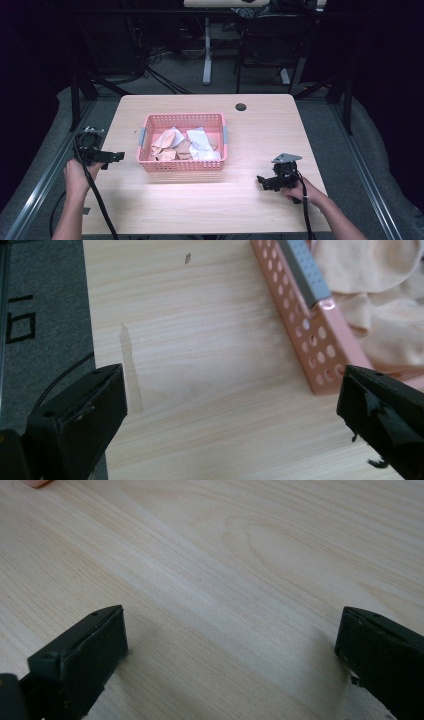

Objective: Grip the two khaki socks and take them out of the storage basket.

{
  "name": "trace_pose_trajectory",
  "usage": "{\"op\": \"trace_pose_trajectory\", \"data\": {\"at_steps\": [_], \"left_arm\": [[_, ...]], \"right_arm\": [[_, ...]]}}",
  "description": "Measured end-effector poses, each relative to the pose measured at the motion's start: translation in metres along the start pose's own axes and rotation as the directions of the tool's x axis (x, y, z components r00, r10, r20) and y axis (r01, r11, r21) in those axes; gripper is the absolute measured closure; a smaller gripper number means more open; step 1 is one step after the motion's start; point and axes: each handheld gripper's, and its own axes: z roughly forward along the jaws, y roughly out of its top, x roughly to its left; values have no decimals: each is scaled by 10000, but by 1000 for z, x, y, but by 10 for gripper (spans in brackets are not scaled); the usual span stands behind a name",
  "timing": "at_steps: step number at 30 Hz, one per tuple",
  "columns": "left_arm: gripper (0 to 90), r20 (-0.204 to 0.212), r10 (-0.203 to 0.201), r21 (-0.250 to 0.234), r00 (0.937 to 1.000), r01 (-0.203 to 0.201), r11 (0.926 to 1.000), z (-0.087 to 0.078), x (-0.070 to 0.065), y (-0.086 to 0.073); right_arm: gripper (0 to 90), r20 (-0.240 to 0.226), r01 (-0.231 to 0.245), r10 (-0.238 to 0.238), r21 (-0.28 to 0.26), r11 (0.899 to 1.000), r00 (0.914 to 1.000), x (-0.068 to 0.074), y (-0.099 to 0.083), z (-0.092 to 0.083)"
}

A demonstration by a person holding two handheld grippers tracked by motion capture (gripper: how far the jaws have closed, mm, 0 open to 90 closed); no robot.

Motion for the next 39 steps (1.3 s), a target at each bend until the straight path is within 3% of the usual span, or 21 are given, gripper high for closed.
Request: {"op": "trace_pose_trajectory", "data": {"at_steps": [7, 11, 12, 17, 26, 30, 39], "left_arm": [[0, 58, 332, 13, 9994, -332, 9994, -11, -10, 25], [0, 236, 492, 447, 9985, -503, 9977, -10, -21, 41], [0, 236, 769, 626, 9968, -782, 9950, -8, -27, 48], [0, 414, 1020, 767, 9939, -1050, 9915, -4, -38, 60], [0, 1001, 1579, 1121, 9824, -1688, 9793, 12, -66, 88], [1, 1366, 1586, 1213, 9779, -1754, 9770, 20, -78, 100], [46, 1596, 1927, 1852, 9682, -2211, 9575, 54, -102, 113]], "right_arm": [[0, 4, 9, -9, 1, 10000, 10000, 0, 0, 0], [0, -4, 4, -4, -2, 10000, 10000, 0, 0, 0], [0, -1, 8, -8, 0, 10000, 10000, 0, 0, 0], [0, 0, 6, -6, 1, 10000, 10000, 0, 0, 0], [0, -12, 26, -26, 4, 10000, 10000, 0, 0, 0], [0, -18, 36, -36, 0, 10000, 10000, 0, 0, 0], [0, -19, 38, -38, 0, 10000, 10000, 0, 0, 0]]}}
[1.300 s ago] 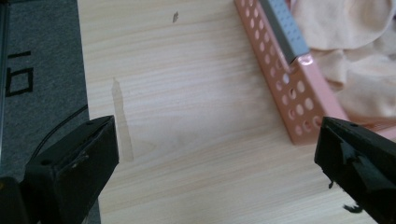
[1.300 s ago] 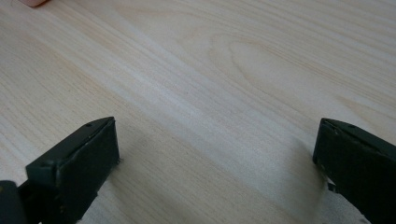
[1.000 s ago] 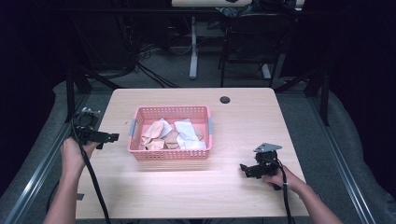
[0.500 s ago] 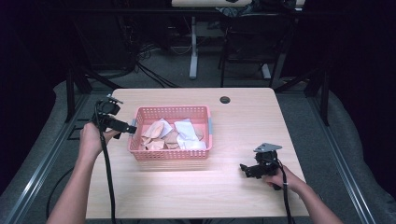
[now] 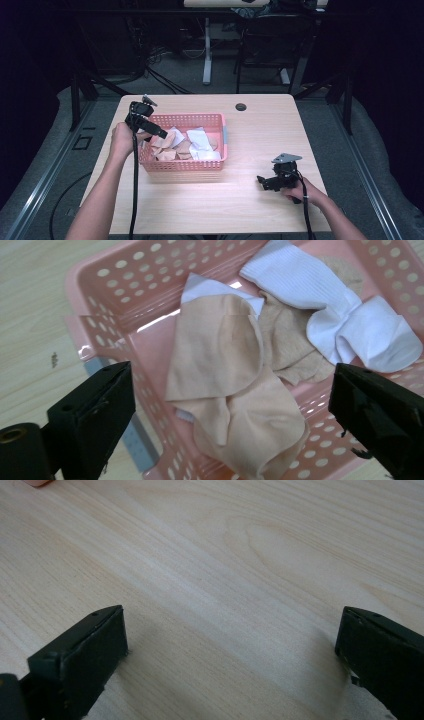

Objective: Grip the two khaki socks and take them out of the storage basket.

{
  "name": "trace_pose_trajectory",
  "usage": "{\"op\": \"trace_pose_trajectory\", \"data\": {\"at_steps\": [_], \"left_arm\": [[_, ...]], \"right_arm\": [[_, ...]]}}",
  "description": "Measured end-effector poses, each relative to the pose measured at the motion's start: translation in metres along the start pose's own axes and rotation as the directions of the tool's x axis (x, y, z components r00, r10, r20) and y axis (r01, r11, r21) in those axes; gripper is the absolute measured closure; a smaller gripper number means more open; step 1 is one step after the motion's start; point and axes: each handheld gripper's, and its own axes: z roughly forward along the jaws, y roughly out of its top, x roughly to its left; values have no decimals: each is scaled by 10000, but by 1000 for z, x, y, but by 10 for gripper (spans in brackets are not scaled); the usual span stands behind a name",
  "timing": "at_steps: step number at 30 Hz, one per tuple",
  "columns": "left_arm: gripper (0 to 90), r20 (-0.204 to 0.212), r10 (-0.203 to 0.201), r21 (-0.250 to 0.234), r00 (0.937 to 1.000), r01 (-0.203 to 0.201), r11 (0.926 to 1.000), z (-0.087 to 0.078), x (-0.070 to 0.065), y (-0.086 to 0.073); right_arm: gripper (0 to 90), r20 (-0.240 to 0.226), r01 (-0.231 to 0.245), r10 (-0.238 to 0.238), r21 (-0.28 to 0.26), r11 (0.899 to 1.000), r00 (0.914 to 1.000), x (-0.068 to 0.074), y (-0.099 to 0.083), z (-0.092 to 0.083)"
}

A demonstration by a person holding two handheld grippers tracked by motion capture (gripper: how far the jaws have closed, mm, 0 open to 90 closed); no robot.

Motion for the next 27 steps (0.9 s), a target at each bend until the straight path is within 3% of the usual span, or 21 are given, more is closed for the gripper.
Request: {"op": "trace_pose_trajectory", "data": {"at_steps": [8, 14, 23, 27], "left_arm": [[152, 8, 47, 469, 10000, -47, 9989, 23, -5, 10], [233, 132, -218, 1077, 9997, 203, 9940, 39, -3, 13], [349, -468, -151, 1708, 9988, 229, 9850, 63, -5, 15], [400, -585, -346, 1902, 9977, 452, 9807, 70, -2, 13]], "right_arm": [[0, 23, 71, -71, 15, 10000, 10000, -1, 0, 0], [0, 33, 55, -55, -4, 10000, 10000, 0, 0, 0], [0, 16, 65, -65, 3, 10000, 10000, 0, 0, 0], [0, 44, 58, -58, -16, 10000, 10000, 0, 0, 0]]}}
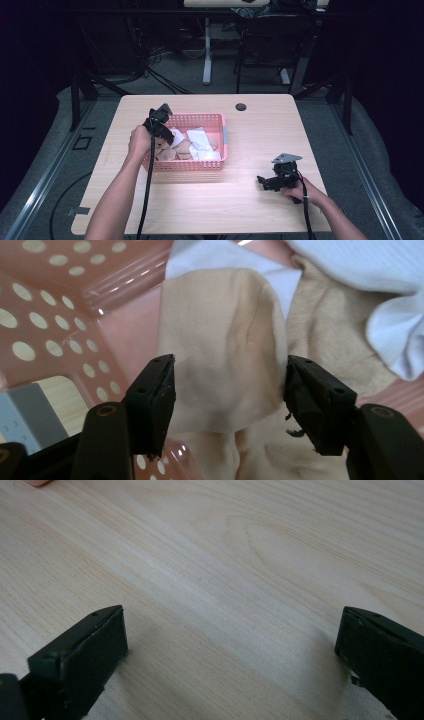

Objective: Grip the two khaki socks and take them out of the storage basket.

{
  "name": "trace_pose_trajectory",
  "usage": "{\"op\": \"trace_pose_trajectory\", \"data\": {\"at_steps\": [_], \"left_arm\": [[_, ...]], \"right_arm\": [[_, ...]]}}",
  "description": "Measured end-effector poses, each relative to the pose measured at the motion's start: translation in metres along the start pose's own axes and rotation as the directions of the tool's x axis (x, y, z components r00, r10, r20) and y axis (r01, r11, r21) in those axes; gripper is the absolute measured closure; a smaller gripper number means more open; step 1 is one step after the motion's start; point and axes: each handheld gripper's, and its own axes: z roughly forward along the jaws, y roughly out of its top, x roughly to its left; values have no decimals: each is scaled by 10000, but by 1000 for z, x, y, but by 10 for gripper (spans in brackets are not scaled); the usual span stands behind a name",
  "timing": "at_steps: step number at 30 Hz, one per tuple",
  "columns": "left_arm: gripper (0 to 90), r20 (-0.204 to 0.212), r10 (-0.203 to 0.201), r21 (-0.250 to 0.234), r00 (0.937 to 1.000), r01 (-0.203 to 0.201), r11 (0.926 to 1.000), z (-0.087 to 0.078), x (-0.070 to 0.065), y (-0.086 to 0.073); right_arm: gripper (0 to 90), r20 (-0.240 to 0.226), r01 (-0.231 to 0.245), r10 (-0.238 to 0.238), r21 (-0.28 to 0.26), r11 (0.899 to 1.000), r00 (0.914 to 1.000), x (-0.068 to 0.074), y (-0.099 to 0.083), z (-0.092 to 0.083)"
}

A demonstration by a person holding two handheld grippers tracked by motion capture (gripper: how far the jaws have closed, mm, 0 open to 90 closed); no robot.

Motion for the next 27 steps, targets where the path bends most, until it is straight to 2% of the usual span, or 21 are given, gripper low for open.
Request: {"op": "trace_pose_trajectory", "data": {"at_steps": [5, 10, 13, 19, 27], "left_arm": [[475, -122, -273, 170, 9996, 275, 9995, 4, 4, 0], [539, 79, -456, 343, 9989, 453, 9984, 9, 8, -1], [609, 189, -558, 399, 9983, 550, 9977, 11, 8, -2], [765, 200, -495, 313, 9986, 489, 9983, 10, 9, -4], [819, 67, -506, -34, 9987, 506, 9987, -1, 15, -8]], "right_arm": [[0, -4, 14, -14, 21, 10000, 10000, 0, 0, 0], [0, -4, 18, -18, 22, 10000, 10000, 0, 0, 0], [0, -7, 16, -16, 23, 10000, 10000, 0, 0, 0], [0, -4, 19, -19, 22, 10000, 10000, 0, 0, 0], [0, -7, 14, -14, 21, 10000, 10000, 0, 0, 0]]}}
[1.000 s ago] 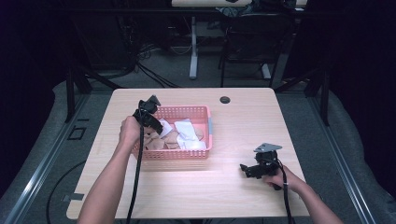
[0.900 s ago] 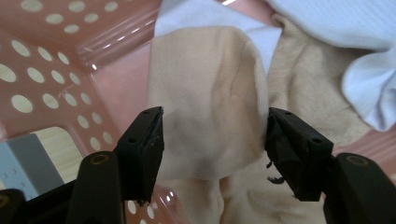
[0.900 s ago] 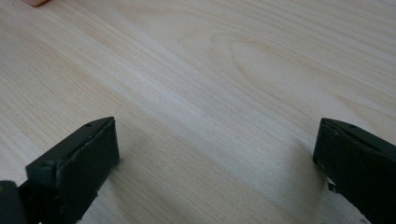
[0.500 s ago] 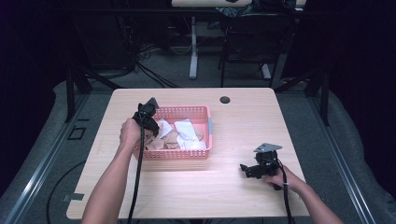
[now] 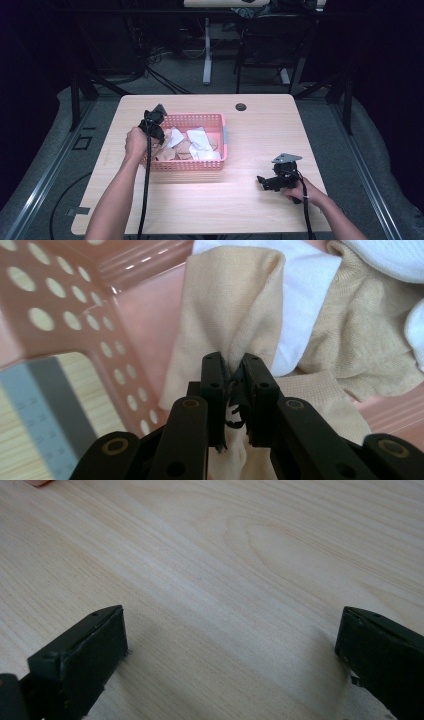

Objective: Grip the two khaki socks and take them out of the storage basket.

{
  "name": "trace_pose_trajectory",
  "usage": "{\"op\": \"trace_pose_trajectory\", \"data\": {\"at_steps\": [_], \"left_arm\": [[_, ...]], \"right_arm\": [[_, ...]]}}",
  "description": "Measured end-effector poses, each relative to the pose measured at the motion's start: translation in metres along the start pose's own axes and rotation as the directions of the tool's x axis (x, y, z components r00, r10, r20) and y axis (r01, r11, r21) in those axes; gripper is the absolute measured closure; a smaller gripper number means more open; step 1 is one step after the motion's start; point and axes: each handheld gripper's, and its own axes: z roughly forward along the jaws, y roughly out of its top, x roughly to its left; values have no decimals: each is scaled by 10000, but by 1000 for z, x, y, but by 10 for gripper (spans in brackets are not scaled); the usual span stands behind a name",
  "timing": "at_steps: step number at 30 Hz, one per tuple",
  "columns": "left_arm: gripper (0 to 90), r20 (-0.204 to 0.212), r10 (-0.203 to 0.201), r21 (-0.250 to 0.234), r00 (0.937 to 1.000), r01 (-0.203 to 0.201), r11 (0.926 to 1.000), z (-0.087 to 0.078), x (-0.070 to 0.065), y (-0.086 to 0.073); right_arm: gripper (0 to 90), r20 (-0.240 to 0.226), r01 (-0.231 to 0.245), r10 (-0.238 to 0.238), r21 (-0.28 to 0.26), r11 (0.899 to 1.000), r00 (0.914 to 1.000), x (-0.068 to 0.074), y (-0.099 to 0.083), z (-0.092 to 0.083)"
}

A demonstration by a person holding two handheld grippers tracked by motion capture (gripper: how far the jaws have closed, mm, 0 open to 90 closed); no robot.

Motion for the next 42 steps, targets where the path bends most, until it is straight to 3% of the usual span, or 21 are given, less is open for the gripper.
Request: {"op": "trace_pose_trajectory", "data": {"at_steps": [5, 15, 22, 27, 42], "left_arm": [[824, -61, 147, -295, 9999, -149, 9995, -13, -1, -1], [821, 92, 658, -49, 9978, -657, 9978, -24, -4, -2], [821, 386, 571, -301, 9976, -560, 9980, -39, -1, 1], [821, 271, 804, -391, 9964, -793, 9961, -53, -6, 4], [820, 197, 962, -749, 9952, -945, 9927, -93, -7, 9]], "right_arm": [[0, 0, -3, 3, -3, 10000, 10000, 0, 0, 0], [0, 0, 1, -1, 2, 10000, 10000, 0, 0, 0], [0, 1, -5, 5, -5, 10000, 10000, 0, 0, 0], [0, -3, -6, 6, -6, 10000, 10000, 0, 0, 0], [0, -25, -19, 19, 31, 10000, 10000, 0, 0, 0]]}}
